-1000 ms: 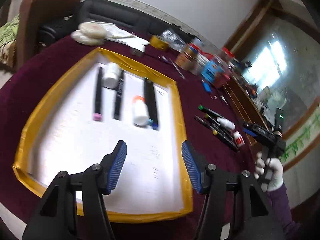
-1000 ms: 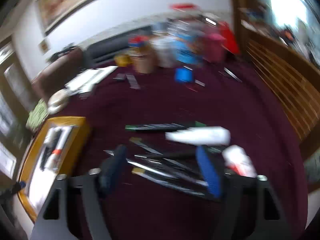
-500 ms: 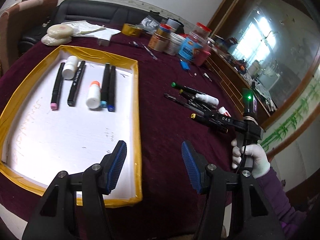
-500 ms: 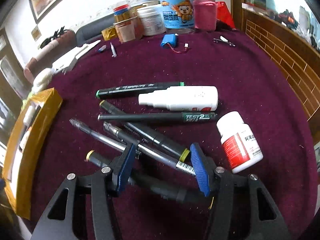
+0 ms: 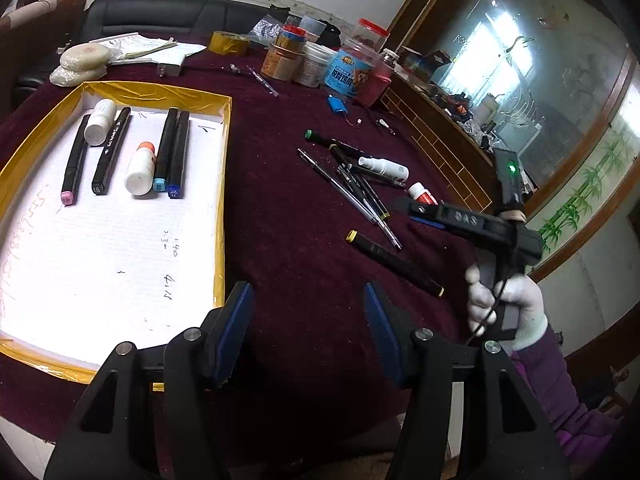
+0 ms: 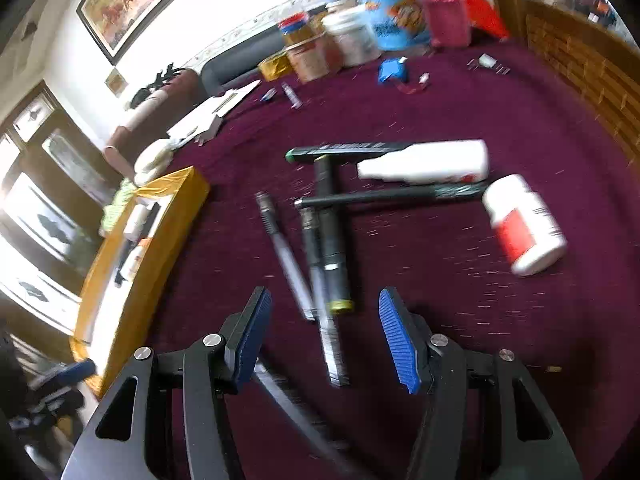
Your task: Organize rigid objects
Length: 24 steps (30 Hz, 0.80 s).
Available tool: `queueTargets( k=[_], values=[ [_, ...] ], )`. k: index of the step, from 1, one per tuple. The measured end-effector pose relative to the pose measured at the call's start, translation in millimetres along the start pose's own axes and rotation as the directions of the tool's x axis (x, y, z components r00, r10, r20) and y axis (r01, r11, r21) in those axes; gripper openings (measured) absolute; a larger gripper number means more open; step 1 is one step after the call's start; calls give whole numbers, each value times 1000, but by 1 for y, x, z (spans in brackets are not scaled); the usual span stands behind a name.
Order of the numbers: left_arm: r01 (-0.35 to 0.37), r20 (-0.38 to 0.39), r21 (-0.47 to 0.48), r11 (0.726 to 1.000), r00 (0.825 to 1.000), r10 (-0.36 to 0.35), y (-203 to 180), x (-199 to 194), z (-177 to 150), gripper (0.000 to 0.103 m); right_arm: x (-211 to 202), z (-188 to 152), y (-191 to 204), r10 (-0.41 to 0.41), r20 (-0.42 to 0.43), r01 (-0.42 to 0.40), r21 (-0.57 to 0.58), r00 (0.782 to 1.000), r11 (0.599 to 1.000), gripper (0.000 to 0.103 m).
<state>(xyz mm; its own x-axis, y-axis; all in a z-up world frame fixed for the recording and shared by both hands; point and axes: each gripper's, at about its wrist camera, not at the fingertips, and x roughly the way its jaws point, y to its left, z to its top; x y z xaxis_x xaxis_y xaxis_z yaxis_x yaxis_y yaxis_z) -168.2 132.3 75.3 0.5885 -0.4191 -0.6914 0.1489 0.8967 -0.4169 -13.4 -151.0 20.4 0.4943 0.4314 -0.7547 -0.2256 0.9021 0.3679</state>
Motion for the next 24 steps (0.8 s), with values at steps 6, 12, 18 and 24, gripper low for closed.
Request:
queueTargets(
  k=[6, 12, 18, 24],
  values=[
    [20, -12, 3, 1000, 1000, -20, -2, 4, -3, 56, -18, -30, 16, -13, -50, 6, -149, 999, 989, 51],
    [46, -58, 13, 999, 997, -45, -9, 18, -8, 56, -5, -66, 51, -152, -64, 121, -350, 986, 929, 23],
    [39, -62, 20, 999, 997, -37, -12, 19, -10, 56, 21, -56, 82, -76, -107, 38, -326, 991, 945, 13],
    [42, -65, 16, 999, 997, -41, -14, 17, -11, 56, 39, -23, 84, 158, -135, -177, -148, 978, 973, 14]
  ],
)
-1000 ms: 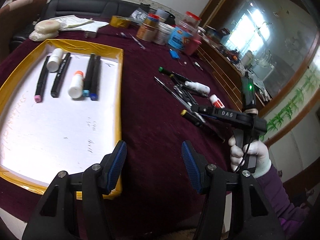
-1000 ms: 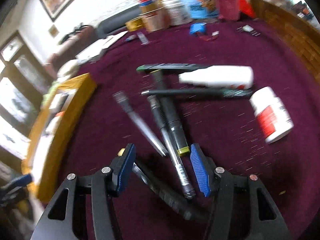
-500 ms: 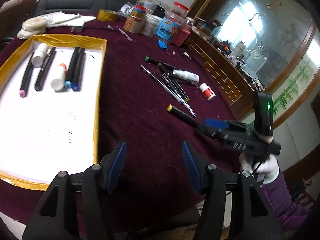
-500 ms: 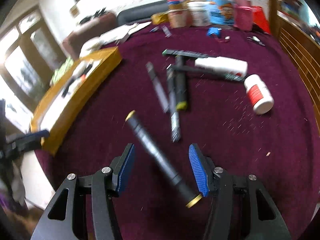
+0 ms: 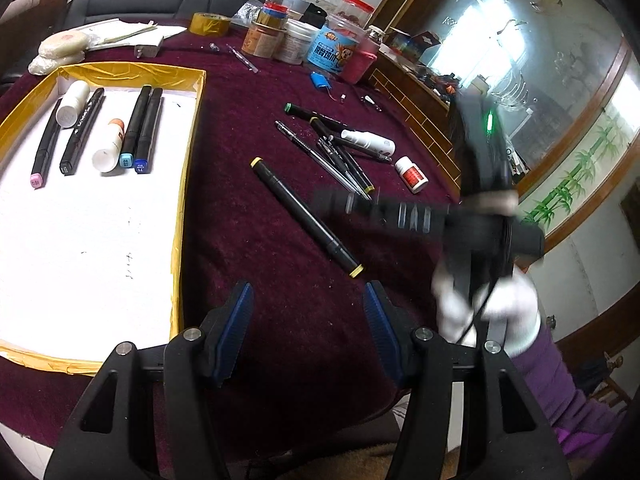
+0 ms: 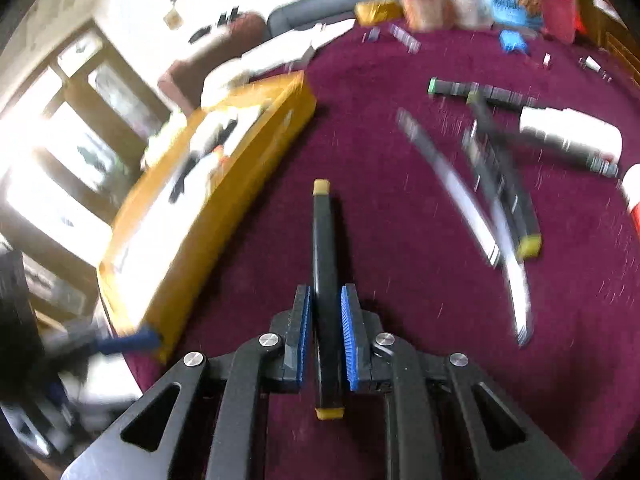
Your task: Organize rigid objects
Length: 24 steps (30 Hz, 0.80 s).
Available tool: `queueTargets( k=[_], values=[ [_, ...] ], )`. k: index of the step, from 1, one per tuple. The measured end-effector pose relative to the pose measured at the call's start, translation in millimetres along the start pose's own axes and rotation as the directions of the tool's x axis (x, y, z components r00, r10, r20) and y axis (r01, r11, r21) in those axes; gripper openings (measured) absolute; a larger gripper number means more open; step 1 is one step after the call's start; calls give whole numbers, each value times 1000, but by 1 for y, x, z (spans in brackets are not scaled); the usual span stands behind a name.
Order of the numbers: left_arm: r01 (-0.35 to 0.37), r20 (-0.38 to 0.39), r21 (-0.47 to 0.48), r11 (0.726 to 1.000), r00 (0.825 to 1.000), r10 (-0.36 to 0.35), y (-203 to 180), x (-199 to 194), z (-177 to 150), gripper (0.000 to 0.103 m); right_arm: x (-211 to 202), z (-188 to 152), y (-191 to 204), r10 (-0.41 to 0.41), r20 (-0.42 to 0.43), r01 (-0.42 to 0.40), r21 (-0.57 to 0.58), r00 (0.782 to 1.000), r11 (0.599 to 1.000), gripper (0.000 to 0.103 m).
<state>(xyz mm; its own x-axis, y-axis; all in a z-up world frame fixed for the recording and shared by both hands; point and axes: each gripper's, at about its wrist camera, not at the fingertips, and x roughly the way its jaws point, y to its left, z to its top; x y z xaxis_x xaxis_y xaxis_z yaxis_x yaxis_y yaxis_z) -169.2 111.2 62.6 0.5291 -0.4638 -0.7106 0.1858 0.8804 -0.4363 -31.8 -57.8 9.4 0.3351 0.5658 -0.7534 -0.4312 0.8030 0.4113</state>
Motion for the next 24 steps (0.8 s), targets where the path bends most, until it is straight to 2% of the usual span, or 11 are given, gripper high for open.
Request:
queueTargets(
  k=[2, 4, 8, 13, 15, 17, 21, 24],
  values=[
    [-3, 2, 7, 1000, 1000, 3, 0, -1, -1, 56, -9, 20, 1, -84, 73, 87, -43, 994, 995, 14],
    [3, -6, -1, 1000, 1000, -3, 0, 2, -2, 56, -5, 35, 1, -156, 87, 162, -70, 984, 984, 14],
    [22, -29, -1, 1000, 999, -22, -5, 7, -6, 56, 24, 58, -3, -244, 55, 248, -103, 968, 963, 14],
    [16, -25, 24, 1000, 1000, -16, -12, 1, -10, 56, 49, 61, -8, -318, 5, 316, -130, 948, 940, 13],
    [12, -25, 24, 1000, 1000, -12, -12, 1, -10, 56, 46, 62, -10, -312, -1, 310, -118, 950, 943, 12],
    [8, -26, 19, 1000, 1000, -8, -11, 2, -8, 56, 42, 61, -15, -307, -23, 303, -92, 952, 948, 2],
    [4, -43, 1, 1000, 999, -4, -9, 10, -2, 56, 21, 40, -34, -212, -66, 214, 21, 975, 977, 1],
    [-24, -45, -1, 1000, 999, 24, -12, 18, 6, 56, 5, 19, -41, -193, -58, 196, 53, 980, 979, 1]
  ],
)
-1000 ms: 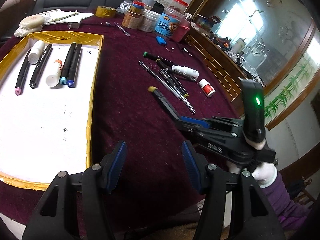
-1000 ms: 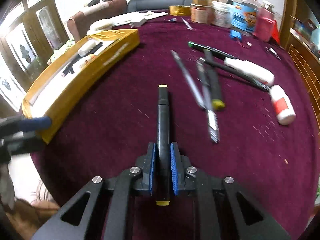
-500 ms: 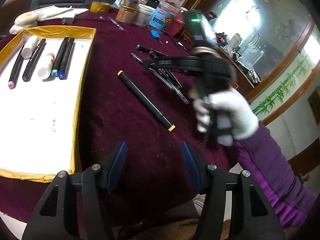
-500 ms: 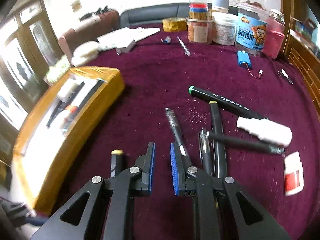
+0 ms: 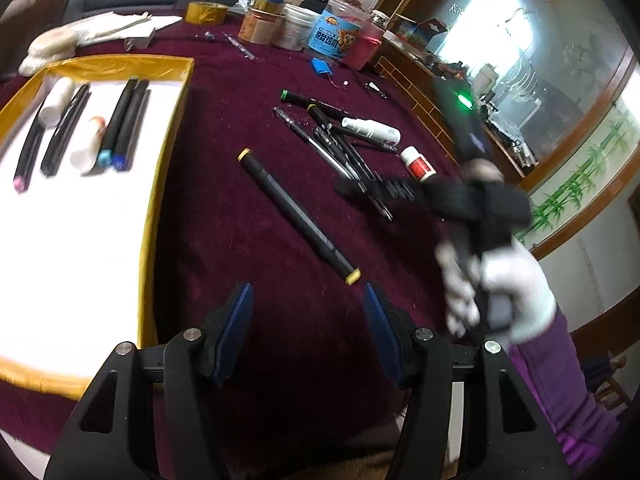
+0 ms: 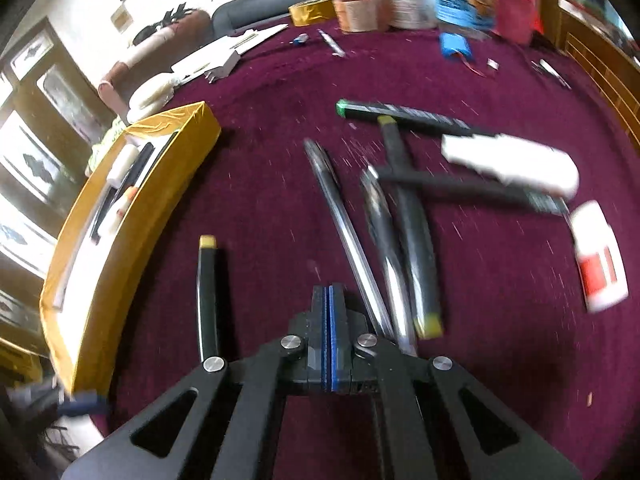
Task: Organize rigid objects
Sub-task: 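Grasp the yellow-capped black marker with the left tool, then grasp a clear ballpoint pen with the right tool while the left holds its marker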
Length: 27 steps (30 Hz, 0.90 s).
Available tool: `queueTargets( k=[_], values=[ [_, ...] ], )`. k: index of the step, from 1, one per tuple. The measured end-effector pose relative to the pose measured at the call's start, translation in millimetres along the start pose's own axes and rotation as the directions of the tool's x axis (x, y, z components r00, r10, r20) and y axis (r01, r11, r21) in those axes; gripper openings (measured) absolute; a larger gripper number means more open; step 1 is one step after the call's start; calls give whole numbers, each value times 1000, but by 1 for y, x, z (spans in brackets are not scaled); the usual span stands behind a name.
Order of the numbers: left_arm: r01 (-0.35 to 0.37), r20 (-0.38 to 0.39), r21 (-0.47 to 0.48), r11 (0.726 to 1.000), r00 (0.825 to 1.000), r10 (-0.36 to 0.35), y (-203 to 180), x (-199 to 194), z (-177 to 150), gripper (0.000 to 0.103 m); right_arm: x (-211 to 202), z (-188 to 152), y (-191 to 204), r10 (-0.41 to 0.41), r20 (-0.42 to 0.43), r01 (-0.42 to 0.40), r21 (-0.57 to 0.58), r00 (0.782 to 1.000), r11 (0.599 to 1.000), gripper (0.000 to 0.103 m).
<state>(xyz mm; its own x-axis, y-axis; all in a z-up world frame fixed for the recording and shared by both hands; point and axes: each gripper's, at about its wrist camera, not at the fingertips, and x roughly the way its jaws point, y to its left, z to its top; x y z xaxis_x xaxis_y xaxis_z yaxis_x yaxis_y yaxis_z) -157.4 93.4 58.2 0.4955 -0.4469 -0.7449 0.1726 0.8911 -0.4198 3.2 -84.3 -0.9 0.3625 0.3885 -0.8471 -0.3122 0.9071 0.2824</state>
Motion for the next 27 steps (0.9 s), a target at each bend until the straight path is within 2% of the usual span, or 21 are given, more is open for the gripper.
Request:
queueTargets(
  k=[4, 6, 8, 10, 12, 13, 14, 15, 16, 17, 20, 23, 25, 27],
  values=[
    [-27, -13, 21, 999, 1000, 27, -10, 23, 16, 56, -17, -20, -10, 53, 41, -53, 5, 998, 999, 2],
    [-58, -25, 11, 998, 998, 58, -11, 41, 25, 56, -26, -21, -12, 32, 82, -33, 9, 996, 999, 2],
    [-126, -29, 14, 992, 992, 126, -12, 61, 36, 56, -36, -18, -16, 47, 114, -51, 28, 992, 998, 2],
    [-188, -35, 29, 982, 981, 189, -14, 80, 45, 61, -45, -17, -18, 55, 145, -61, 38, 988, 997, 2],
    [-263, 8, 77, 962, 965, 263, -20, 88, 49, 61, -48, -16, -17, 54, 159, -60, 30, 986, 998, 2],
    [-299, 18, 125, 946, 954, 299, -24, 95, 51, 49, -49, -15, -17, 55, 166, -60, 25, 984, 998, 2],
    [-310, 30, 171, 935, 950, 310, -27, 101, 52, 29, -48, -14, -15, 59, 166, -64, 23, 984, 998, 2],
    [-317, 38, 198, 927, 948, 316, -30, 102, 50, 26, -46, -12, -13, 65, 161, -69, 22, 985, 997, 3],
    [-300, 43, 200, 933, 954, 298, -29, 99, 49, 17, -44, -10, -12, 68, 156, -72, 21, 985, 997, 3],
    [-263, 28, 195, 945, 965, 263, -26, 96, 49, 13, -42, -9, -11, 75, 150, -79, 21, 986, 997, 4],
    [-213, 6, 140, 967, 977, 214, -6, 80, 44, 13, -30, 2, -7, 113, 126, -116, 15, 986, 993, 8],
    [-179, -3, 90, 980, 984, 180, 6, 69, 39, 13, -10, 20, 3, 109, 103, -108, -12, 989, 994, 9],
    [-156, 3, 80, 985, 988, 156, 8, 67, 36, 13, 2, 31, 9, 81, 93, -79, -24, 992, 997, 9],
    [-163, 18, 96, 982, 987, 162, 6, 67, 33, 13, 14, 41, 14, 48, 79, -46, -27, 996, 999, 9]
  ],
)
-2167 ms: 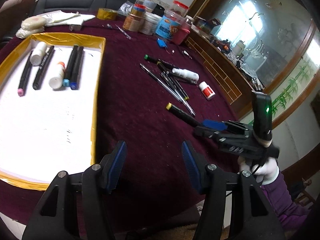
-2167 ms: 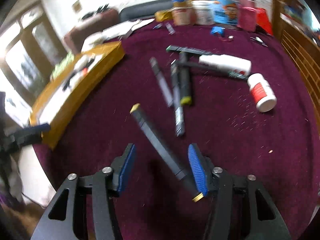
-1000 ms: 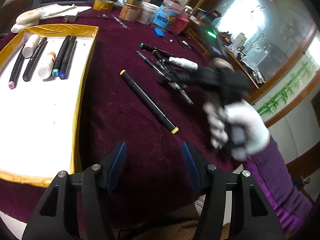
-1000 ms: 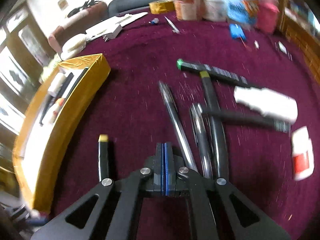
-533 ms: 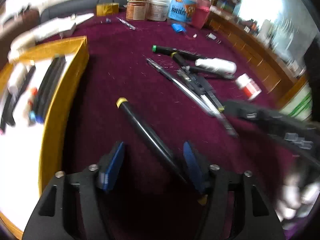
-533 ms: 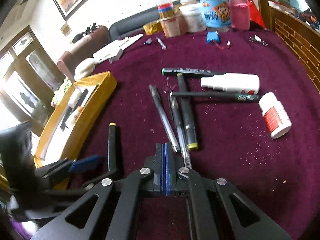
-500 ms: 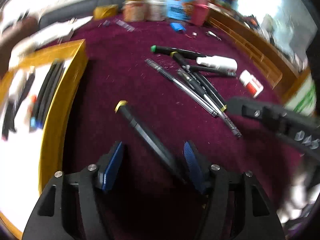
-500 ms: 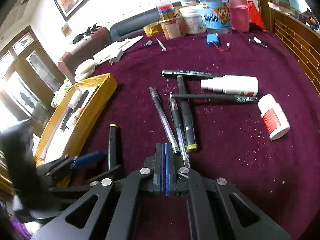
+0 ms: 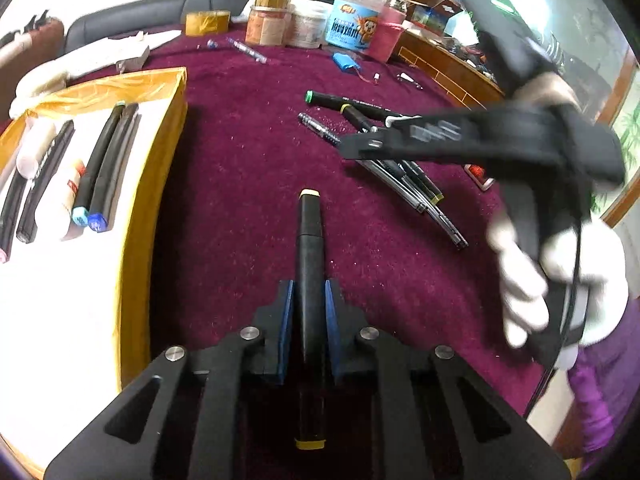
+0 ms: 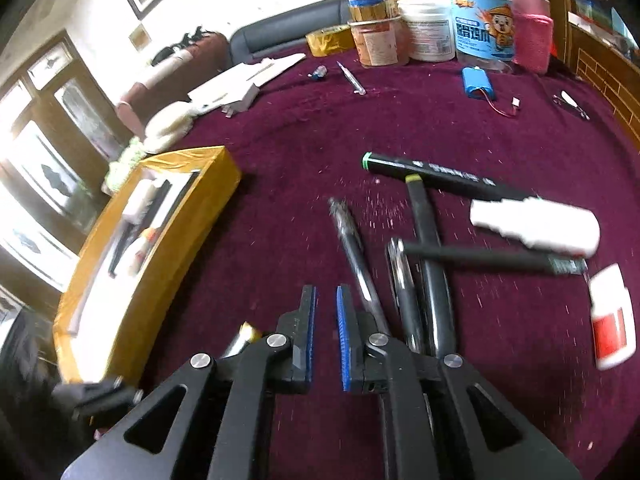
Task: Organize rigid objects
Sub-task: 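Grasp a clear ballpoint pen with the right tool while the left holds its marker, then carry the marker and pen into the box and open both tools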
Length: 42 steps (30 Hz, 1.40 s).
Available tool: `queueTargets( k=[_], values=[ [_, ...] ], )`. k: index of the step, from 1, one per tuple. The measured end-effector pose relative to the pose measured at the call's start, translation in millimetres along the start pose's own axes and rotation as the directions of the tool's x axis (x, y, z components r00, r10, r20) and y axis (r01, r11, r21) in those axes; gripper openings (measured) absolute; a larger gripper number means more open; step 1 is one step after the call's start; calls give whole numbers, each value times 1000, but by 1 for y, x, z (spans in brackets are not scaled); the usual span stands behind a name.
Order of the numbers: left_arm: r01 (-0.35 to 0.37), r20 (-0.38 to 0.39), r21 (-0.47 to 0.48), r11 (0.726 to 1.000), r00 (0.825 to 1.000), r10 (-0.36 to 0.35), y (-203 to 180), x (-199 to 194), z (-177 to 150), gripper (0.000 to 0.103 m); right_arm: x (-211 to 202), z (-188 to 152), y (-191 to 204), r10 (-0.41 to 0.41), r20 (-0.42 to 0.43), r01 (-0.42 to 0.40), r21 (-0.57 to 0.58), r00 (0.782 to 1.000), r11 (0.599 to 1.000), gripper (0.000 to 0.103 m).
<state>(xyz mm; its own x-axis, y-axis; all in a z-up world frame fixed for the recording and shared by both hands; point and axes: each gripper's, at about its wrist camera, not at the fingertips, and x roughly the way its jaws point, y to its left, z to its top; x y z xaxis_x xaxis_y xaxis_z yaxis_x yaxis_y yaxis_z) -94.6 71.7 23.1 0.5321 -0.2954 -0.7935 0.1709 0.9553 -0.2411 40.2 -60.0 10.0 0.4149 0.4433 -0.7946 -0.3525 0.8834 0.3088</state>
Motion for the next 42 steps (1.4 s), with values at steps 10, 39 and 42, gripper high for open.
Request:
queueTargets(
  k=[10, 39, 42],
  values=[
    [2, 54, 27, 1000, 999, -3, -3, -2, -7, 16, 28, 26, 15, -183, -17, 180, -125, 983, 976, 25],
    [164, 86, 9, 986, 983, -164, 5, -17, -12, 13, -52, -22, 37, 25, 94, -21, -36, 995, 999, 9],
    [211, 124, -10, 978, 970, -208, 10, -35, -11, 13, -62, -27, 37, 73, 95, -72, -19, 993, 997, 9]
  ],
)
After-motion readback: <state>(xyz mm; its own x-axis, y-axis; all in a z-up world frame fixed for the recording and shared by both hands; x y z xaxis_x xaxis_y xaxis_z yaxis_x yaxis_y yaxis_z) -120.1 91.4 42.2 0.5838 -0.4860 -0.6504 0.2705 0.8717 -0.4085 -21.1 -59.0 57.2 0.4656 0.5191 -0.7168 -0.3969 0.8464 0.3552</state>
